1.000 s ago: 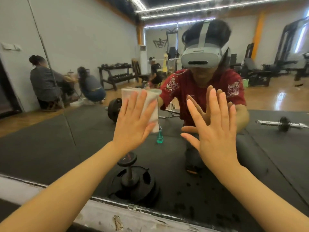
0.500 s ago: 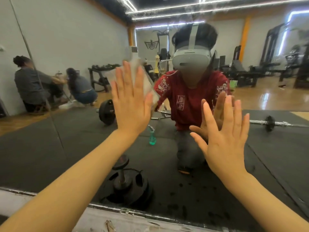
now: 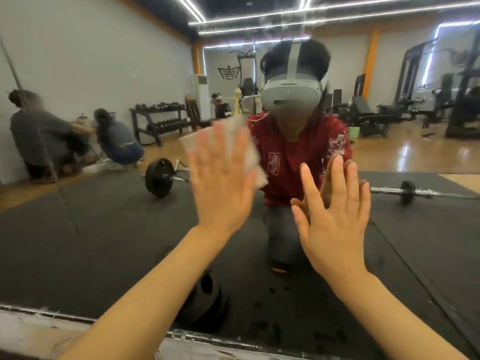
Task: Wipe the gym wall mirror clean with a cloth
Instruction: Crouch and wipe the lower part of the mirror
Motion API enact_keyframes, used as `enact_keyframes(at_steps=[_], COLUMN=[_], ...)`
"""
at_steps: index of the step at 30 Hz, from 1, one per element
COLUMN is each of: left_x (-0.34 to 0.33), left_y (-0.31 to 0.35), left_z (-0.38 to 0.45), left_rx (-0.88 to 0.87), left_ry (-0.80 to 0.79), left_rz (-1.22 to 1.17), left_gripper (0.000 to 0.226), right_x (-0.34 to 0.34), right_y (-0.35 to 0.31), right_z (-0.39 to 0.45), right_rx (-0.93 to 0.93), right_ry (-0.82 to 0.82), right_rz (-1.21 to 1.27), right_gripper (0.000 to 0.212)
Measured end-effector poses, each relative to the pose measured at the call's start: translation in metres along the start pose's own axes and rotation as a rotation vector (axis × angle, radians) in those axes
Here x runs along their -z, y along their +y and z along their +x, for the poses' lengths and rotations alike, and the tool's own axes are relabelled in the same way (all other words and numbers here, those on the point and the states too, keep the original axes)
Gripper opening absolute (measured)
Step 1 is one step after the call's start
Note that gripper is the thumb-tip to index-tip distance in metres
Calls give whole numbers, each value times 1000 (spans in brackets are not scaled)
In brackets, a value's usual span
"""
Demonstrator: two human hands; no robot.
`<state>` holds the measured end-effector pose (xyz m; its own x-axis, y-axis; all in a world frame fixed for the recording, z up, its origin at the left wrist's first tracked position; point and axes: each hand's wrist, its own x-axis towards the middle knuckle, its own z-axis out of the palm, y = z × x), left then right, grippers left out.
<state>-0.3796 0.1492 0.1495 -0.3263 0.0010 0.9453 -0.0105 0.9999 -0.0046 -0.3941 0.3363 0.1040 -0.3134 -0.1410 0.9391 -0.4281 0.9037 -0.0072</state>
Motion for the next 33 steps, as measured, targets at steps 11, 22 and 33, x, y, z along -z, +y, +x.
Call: enact_keyframes(at_steps=[11,22,33], left_x=[7,14,17], left_y=[-89,19,18], left_z=[-41,37,55], left_rx=[166,-272,-41], left_ry=[-79,-76,-29], left_rz=[20,79,17], left_gripper=[64,59,62], right_x=[5,11,14], right_y=[4,4,28], right_z=[1,2,-2], right_rx=[-1,-8,-80], right_ry=[-26,-56,-42], right_rz=[4,43,38], right_gripper=[60,61,59])
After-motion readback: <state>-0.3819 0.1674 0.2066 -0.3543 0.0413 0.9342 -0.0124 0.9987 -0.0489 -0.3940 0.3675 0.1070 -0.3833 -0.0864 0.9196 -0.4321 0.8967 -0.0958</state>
